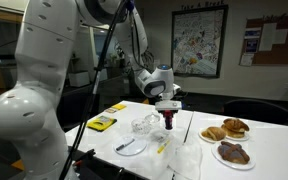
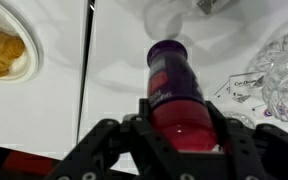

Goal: Move the bottle to the other side of the glass bowl

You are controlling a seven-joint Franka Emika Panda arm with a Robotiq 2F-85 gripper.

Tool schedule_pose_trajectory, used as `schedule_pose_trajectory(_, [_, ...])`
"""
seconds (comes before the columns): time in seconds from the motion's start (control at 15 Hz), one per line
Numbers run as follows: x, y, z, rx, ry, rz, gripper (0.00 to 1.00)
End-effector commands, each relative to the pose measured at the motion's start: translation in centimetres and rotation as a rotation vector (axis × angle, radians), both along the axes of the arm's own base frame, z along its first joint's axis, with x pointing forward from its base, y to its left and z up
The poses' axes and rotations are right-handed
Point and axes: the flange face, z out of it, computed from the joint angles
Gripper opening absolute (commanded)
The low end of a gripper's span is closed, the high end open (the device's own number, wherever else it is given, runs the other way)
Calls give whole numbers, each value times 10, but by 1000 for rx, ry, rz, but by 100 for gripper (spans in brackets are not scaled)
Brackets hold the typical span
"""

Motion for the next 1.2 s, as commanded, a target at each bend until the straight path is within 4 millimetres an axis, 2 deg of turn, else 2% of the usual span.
schedule_pose_trajectory(0.0, [8,-16,-14,16,-17,38,30])
schedule_pose_trajectory(0.33, [8,-26,-35,16,-6,68,30])
schedule_pose_trajectory(0.4, [6,-33,-39,19,-2,74,30])
schedule_pose_trajectory(0.6, [3,-33,-53,22,11,95,30])
schedule_pose_trajectory(0.73, [5,-33,-51,16,8,109,30])
schedule_pose_trajectory(0.8, [5,-31,-46,5,7,122,80])
schedule_pose_trajectory(0.87, [6,-30,-42,-3,6,135,81])
schedule_pose_trajectory(1.07, [13,-10,-26,-6,29,207,99])
schedule_pose_trajectory(1.13, [15,-4,-24,-2,40,230,100])
